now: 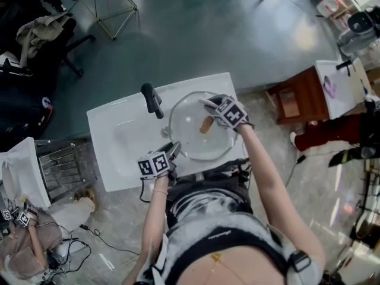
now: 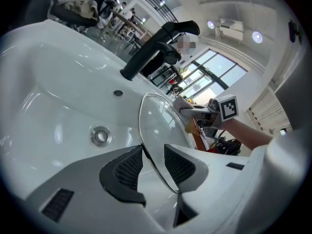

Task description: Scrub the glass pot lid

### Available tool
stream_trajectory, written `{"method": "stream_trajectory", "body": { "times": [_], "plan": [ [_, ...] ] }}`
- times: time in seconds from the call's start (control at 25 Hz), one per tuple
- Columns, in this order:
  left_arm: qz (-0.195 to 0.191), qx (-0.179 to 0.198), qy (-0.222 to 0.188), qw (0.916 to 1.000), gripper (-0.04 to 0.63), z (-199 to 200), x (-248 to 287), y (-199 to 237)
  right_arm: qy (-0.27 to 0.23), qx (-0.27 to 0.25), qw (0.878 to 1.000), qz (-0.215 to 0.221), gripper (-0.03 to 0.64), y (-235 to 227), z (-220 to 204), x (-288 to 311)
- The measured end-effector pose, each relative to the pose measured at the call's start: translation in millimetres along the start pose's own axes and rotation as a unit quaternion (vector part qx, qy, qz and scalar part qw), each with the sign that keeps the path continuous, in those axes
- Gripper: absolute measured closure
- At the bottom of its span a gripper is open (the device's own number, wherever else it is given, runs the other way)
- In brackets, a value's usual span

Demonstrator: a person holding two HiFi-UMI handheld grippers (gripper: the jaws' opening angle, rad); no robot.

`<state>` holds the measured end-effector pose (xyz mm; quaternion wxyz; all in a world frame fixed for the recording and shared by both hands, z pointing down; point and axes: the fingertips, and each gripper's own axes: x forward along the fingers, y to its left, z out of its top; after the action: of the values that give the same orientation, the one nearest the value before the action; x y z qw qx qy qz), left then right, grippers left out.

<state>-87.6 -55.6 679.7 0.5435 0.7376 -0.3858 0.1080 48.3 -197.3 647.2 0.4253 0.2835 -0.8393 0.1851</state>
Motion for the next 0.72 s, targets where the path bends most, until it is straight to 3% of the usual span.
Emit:
{"method": "stream_trajectory", "body": {
  "times": [0.72],
  "plan": [
    [-0.006, -0.001, 0.002, 1.0000, 0.459, 1.1, 1.6, -1.4, 0.048, -0.119, 0.990, 0.061, 0.523, 64.2, 51.6, 45.2]
  ]
}}
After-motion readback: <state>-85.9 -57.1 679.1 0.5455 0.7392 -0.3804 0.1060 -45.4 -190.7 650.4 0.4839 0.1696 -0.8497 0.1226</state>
